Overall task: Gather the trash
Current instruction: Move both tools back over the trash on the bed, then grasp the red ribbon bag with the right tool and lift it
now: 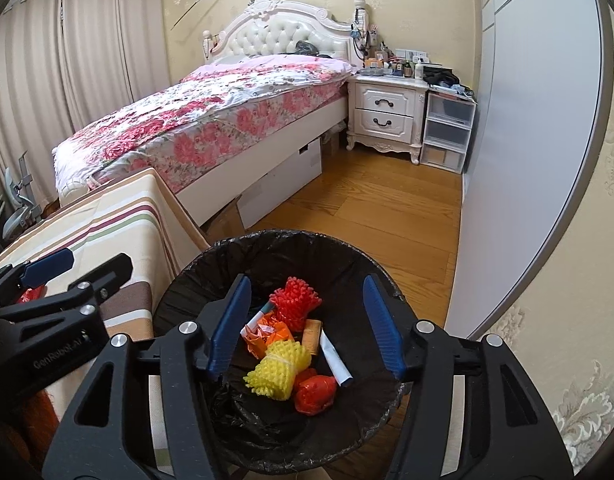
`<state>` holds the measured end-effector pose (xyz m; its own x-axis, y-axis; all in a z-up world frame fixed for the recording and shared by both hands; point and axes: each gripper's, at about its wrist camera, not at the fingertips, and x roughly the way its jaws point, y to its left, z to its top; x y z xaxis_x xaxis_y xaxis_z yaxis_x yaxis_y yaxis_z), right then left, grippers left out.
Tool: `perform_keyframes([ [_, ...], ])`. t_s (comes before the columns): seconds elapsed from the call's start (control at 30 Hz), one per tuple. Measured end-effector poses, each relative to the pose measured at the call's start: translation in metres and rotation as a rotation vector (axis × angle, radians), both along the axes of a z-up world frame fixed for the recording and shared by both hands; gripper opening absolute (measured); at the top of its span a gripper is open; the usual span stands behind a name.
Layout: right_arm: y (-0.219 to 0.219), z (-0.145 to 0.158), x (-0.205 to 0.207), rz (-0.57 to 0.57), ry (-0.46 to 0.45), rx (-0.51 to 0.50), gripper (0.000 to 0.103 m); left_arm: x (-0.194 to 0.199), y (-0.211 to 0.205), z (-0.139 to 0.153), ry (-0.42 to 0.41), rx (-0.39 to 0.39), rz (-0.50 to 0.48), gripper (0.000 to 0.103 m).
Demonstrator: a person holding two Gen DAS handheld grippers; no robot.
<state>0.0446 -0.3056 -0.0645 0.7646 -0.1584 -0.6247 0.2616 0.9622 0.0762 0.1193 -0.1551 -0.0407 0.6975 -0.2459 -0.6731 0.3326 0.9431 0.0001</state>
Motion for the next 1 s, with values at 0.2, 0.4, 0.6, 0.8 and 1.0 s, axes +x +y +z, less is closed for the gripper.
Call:
perform_keyframes([
  [0.2, -0.001, 0.001, -0.003, -0.002, 0.001, 0.008, 0.059, -0.009, 0.020, 0.010, -0.020, -0.022, 0.022, 0.078],
  [0.4, 0.010, 0.002, -0.010, 0.026, 0.009, 0.031, 0.061, -0.022, 0.045, 0.010, -0.023, -0.013, 0.058, 0.079],
  [0.6, 0.042, 0.005, -0.012, 0.092, 0.015, 0.024, 0.063, -0.031, 0.082, 0.011, -0.021, -0.011, 0.134, 0.079],
  [0.8, 0.080, 0.006, -0.012, 0.170, 0.022, 0.024, 0.066, -0.042, 0.132, 0.009, -0.025, -0.006, 0.226, 0.079],
  [1.0, 0.122, 0.009, -0.010, 0.259, 0.030, 0.011, 0.066, -0.049, 0.180, 0.002, -0.021, 0.004, 0.319, 0.079],
])
